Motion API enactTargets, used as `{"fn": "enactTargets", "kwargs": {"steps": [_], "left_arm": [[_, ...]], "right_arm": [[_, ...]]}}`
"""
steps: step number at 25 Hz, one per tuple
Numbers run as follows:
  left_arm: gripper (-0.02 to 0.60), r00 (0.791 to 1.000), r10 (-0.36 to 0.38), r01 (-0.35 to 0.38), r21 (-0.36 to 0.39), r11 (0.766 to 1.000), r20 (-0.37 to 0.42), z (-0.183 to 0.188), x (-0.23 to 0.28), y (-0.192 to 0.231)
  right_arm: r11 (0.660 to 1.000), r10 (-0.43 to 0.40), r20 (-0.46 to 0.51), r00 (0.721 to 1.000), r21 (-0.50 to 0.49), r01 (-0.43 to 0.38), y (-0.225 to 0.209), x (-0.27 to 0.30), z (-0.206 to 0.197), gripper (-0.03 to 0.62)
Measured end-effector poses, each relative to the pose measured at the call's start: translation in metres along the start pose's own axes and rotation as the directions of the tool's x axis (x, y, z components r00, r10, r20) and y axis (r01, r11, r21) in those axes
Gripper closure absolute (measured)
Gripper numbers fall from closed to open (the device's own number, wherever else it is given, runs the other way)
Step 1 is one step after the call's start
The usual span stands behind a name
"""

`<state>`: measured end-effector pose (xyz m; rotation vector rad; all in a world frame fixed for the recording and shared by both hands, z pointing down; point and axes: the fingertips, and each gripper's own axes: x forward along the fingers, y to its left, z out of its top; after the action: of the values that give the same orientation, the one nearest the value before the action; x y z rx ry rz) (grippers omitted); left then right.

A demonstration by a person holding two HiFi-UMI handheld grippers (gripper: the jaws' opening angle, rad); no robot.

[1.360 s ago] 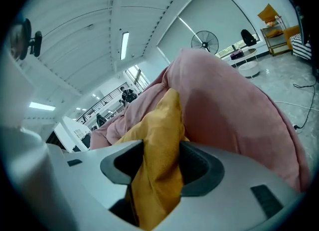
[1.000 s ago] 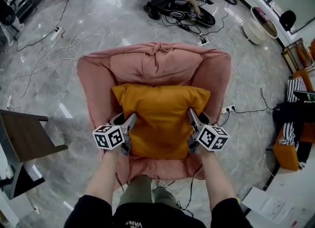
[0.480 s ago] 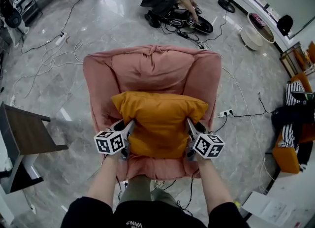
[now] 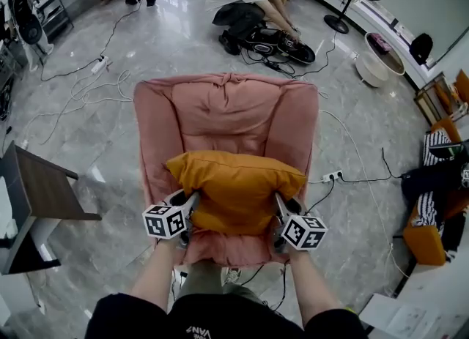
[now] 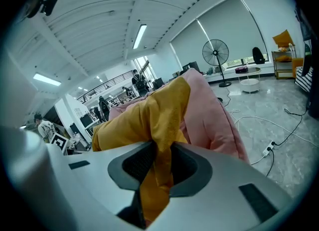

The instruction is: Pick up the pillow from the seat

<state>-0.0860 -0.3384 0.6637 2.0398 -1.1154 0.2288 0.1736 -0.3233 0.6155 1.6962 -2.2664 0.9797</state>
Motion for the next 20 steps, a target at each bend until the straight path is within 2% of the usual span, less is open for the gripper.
{"fn": "enactTargets", "kwargs": {"steps": [9,20], "left_arm": [[0.483,1.000,0.028,-0.028,0.018,0.999,0.007,-0.037,-0.044,-0.022],[0.494,0.997,0.070,-0.071,0.082,0.994,0.019,-0.062,-0.091,-0.053]], "right_arm": [[0.999,0.025,-0.004,1.000,-0.032,-0.025,0.012,-0.051,-0.031,0.502],[0.996,0.046,-0.016,0.999,-0.074,-0.047,0.025,-0.106,-0.049,0.508]]}}
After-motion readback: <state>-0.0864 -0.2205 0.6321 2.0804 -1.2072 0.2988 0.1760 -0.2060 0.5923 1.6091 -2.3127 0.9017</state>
